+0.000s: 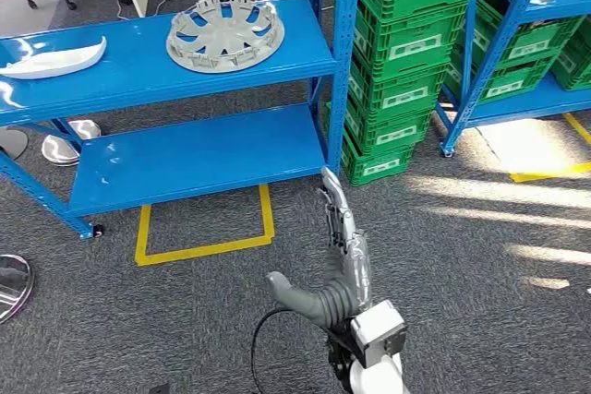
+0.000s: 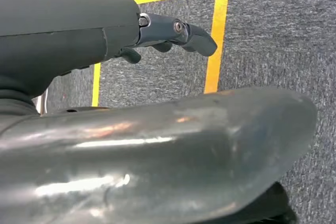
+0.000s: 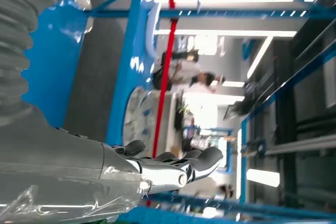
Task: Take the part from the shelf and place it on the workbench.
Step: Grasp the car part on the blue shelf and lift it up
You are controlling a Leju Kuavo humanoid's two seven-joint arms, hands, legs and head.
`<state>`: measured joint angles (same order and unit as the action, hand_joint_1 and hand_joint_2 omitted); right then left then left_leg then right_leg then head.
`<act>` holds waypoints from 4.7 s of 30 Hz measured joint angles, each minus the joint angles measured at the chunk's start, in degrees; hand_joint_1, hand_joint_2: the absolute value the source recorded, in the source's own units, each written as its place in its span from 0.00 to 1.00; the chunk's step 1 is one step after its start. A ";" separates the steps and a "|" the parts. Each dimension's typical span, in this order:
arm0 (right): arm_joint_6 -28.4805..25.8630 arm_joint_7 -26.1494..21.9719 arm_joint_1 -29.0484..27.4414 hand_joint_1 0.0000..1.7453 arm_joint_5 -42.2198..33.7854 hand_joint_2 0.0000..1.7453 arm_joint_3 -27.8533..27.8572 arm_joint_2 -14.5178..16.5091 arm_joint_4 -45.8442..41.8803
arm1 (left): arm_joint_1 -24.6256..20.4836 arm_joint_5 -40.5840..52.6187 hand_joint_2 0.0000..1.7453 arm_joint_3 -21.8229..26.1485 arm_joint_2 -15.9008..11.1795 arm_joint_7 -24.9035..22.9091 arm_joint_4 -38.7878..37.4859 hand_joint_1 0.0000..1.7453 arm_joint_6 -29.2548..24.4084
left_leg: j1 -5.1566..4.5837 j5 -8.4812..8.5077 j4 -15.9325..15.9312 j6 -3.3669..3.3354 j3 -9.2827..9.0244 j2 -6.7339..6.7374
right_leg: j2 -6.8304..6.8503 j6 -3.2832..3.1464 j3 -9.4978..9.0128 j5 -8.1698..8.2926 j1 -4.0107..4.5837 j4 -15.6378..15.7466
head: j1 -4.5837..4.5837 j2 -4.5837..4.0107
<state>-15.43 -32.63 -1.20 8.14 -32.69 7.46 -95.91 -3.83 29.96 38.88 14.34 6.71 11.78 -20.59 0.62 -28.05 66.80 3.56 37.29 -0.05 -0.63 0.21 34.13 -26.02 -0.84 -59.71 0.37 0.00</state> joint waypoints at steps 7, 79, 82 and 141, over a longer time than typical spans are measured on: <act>-1.37 3.01 0.22 0.00 -0.86 0.00 -0.04 -0.03 1.12 | 0.04 -0.55 0.00 0.75 0.11 0.13 0.00 0.00 -0.06 | -0.10 2.41 -9.53 -1.84 -4.35 -0.28 | -0.18 1.90 0.18 0.05 0.22 0.23 | -0.07 0.00; 3.53 -0.22 -2.63 0.00 -2.03 0.00 -1.00 -2.69 0.54 | 0.59 3.72 0.00 3.44 -0.57 6.84 0.00 0.00 16.72 | -0.26 2.48 -10.13 -2.65 -5.25 -0.58 | 0.16 2.29 1.30 -0.53 0.28 -2.91 | 0.80 0.00; 3.38 0.13 -2.54 0.00 -1.50 0.00 -0.77 -2.36 0.46 | 0.57 5.03 0.00 2.13 -0.49 2.76 0.00 0.00 12.78 | -0.41 2.55 -10.15 -1.72 -5.14 -0.63 | -0.04 1.49 -0.30 0.04 0.50 0.33 | 0.73 0.00; -10.59 3.80 -3.14 0.00 2.71 0.00 1.06 -1.38 0.19 | 0.36 0.50 0.00 4.87 -0.32 7.99 0.00 0.00 16.51 | -0.17 2.70 -10.06 -2.40 -5.18 -0.85 | 0.44 2.36 0.13 -0.25 0.21 -1.35 | 0.88 0.00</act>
<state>-26.02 -28.83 -4.33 10.85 -31.63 6.08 -95.72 -3.46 30.46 43.76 14.02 14.70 11.78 -4.08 0.45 -25.35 56.74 1.16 32.11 -0.90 -0.19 2.57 34.26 -26.27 -0.63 -61.06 1.25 0.00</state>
